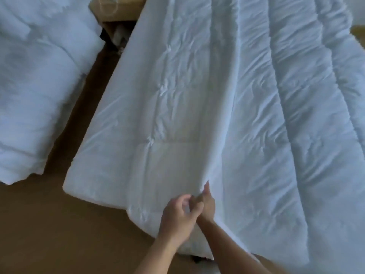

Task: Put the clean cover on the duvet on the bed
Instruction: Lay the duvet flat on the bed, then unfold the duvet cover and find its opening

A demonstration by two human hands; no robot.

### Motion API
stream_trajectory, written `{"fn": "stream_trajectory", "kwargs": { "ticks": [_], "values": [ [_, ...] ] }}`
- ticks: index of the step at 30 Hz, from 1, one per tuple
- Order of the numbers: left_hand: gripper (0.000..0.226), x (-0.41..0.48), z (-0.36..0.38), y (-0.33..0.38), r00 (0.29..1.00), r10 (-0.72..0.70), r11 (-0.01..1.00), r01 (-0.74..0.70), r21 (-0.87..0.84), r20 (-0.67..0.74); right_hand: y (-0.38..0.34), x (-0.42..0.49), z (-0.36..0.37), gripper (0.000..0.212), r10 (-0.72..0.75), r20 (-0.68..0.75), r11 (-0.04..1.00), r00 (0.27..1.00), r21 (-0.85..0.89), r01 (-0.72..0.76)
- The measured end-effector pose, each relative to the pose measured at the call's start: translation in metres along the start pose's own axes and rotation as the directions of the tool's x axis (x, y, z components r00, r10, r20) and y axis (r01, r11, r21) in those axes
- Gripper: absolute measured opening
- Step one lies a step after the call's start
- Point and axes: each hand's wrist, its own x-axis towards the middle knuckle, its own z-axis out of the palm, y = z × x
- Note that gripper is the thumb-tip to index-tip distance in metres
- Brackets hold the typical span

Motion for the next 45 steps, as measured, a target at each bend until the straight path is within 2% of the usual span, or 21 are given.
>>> {"fn": "stream_trajectory", "kwargs": {
  "ticks": [2,3,4,5,6,7,8,9,11,13,15,17,21,24,27,29,31,33,38,42,45],
  "values": [
    [0.096,0.052,-0.023,0.012,0.999,-0.001,0.997,0.004,0.077,-0.036,-0.031,-0.027,0.043,0.049,-0.097,0.164,0.994,0.982,0.067,0.087],
    [0.101,0.074,-0.033,0.018,0.999,-0.014,0.991,0.020,0.132,-0.049,-0.047,-0.034,0.060,0.042,-0.135,0.209,0.990,0.969,0.060,0.125],
    [0.094,0.095,-0.045,0.019,0.997,-0.030,0.982,0.043,0.187,-0.072,-0.061,-0.040,0.074,0.037,-0.172,0.216,0.985,0.961,0.040,0.168],
    [0.076,0.113,-0.059,0.016,0.993,-0.032,0.972,0.056,0.229,-0.110,-0.072,-0.044,0.085,0.035,-0.210,0.201,0.978,0.957,0.044,0.206],
    [0.061,0.129,-0.073,0.009,0.991,-0.034,0.964,0.067,0.258,-0.131,-0.082,-0.045,0.090,0.044,-0.229,0.181,0.973,0.956,0.048,0.224],
    [0.054,0.144,-0.090,-0.001,0.990,-0.030,0.962,0.067,0.265,-0.139,-0.087,-0.047,0.092,0.065,-0.230,0.177,0.973,0.957,0.016,0.231],
    [0.054,0.156,-0.107,-0.012,0.989,-0.023,0.962,0.062,0.266,-0.148,-0.086,-0.047,0.092,0.080,-0.202,0.178,0.972,0.963,-0.082,0.219],
    [0.054,0.165,-0.123,-0.025,0.987,-0.002,0.962,0.045,0.268,-0.159,-0.078,-0.048,0.091,0.083,-0.129,0.164,0.955,0.978,-0.245,0.167],
    [0.053,0.182,-0.153,-0.051,0.986,0.056,0.963,-0.013,0.269,-0.155,-0.047,-0.052,0.092,0.079,0.141,0.123,0.830,0.982,-0.556,-0.049],
    [0.052,0.198,-0.178,-0.072,0.989,0.114,0.951,-0.081,0.300,-0.095,-0.014,-0.066,0.108,0.060,0.365,0.083,0.718,0.927,-0.659,-0.223],
    [0.051,0.218,-0.197,-0.090,0.987,0.160,0.939,-0.144,0.313,-0.025,0.003,-0.083,0.150,0.041,0.474,0.010,0.715,0.881,-0.589,-0.378],
    [0.049,0.236,-0.216,-0.101,0.975,0.217,0.923,-0.220,0.317,0.044,-0.003,-0.097,0.213,0.040,0.502,-0.033,0.762,0.864,-0.456,-0.460],
    [0.051,0.286,-0.272,-0.135,0.932,0.341,0.855,-0.363,0.370,0.125,-0.056,-0.114,0.352,0.068,0.526,-0.146,0.791,0.838,-0.279,-0.545],
    [0.052,0.339,-0.328,-0.170,0.926,0.363,0.849,-0.375,0.371,0.107,-0.095,-0.106,0.447,0.079,0.514,-0.202,0.831,0.833,-0.124,-0.543],
    [0.054,0.382,-0.375,-0.204,0.946,0.306,0.880,-0.325,0.347,0.110,-0.127,-0.090,0.532,0.081,0.511,-0.172,0.856,0.842,0.016,-0.517],
    [0.050,0.397,-0.392,-0.227,0.961,0.225,0.928,-0.261,0.266,0.159,-0.147,-0.081,0.588,0.080,0.521,-0.170,0.854,0.836,0.110,-0.509],
    [0.045,0.393,-0.396,-0.259,0.940,0.106,0.956,-0.187,0.228,0.326,-0.170,-0.072,0.636,0.076,0.517,-0.202,0.853,0.831,0.203,-0.481],
    [0.033,0.389,-0.396,-0.300,0.894,0.062,0.948,-0.191,0.255,0.443,-0.187,-0.063,0.675,0.070,0.512,-0.253,0.853,0.821,0.263,-0.451],
    [0.032,0.420,-0.453,-0.372,0.907,0.197,0.917,-0.305,0.257,0.373,-0.231,-0.058,0.765,0.088,0.564,-0.261,0.821,0.784,0.285,-0.495],
    [0.029,0.479,-0.537,-0.422,0.938,-0.009,0.932,-0.119,0.343,0.347,-0.266,-0.053,0.840,0.090,0.622,-0.258,0.779,0.739,0.301,-0.550],
    [0.027,0.507,-0.565,-0.442,0.887,-0.189,0.910,-0.003,0.415,0.421,-0.270,-0.034,0.861,0.091,0.660,-0.227,0.747,0.717,0.305,-0.591]
  ]
}}
